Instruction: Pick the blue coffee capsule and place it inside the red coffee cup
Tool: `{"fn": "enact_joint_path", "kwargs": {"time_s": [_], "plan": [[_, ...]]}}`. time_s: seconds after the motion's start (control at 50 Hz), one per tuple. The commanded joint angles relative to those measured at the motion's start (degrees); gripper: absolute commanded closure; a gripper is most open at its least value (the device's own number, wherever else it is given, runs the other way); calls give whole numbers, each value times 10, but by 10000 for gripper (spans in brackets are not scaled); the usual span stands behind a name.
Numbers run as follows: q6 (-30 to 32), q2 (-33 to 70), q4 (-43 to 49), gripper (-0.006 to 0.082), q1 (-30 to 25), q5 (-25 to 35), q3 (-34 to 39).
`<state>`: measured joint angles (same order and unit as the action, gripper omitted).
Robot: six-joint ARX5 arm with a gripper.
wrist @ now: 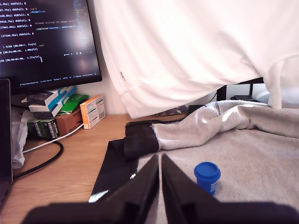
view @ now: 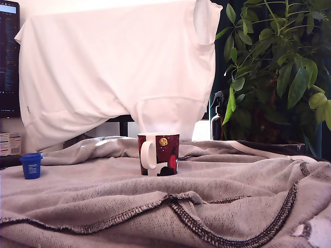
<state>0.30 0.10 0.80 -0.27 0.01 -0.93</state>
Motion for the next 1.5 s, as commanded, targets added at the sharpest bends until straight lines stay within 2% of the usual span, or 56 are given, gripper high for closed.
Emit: {"fn": "enact_joint_path", "kwargs": {"time_s": [0.0, 0.3, 0.4, 0.56, 0.68, 0.7, 0.74, 0.84, 0.88, 0.92, 1.06, 1.18, 1.3, 1.48], "plan": [[-45, -8, -4, 789, 56, 79, 23], [-50, -8, -9, 789, 55, 86, 23], [-57, -8, -50, 779, 55, 103, 23], [-116, -7, -157, 738, 52, 155, 23], [-145, 11, -202, 719, 39, 161, 23], [-146, 18, -208, 690, 36, 161, 23], [-147, 34, -222, 572, 30, 161, 23], [-141, 95, -264, 131, 9, 157, 23], [-140, 122, -273, 19, 2, 155, 23], [-138, 153, -282, -44, -6, 150, 23], [-135, 277, -338, -31, -34, 118, 23], [-128, 401, -436, -31, -50, 97, 23], [-104, 526, -524, -31, -55, 94, 18], [-78, 702, -601, -30, -55, 96, -26]]}}
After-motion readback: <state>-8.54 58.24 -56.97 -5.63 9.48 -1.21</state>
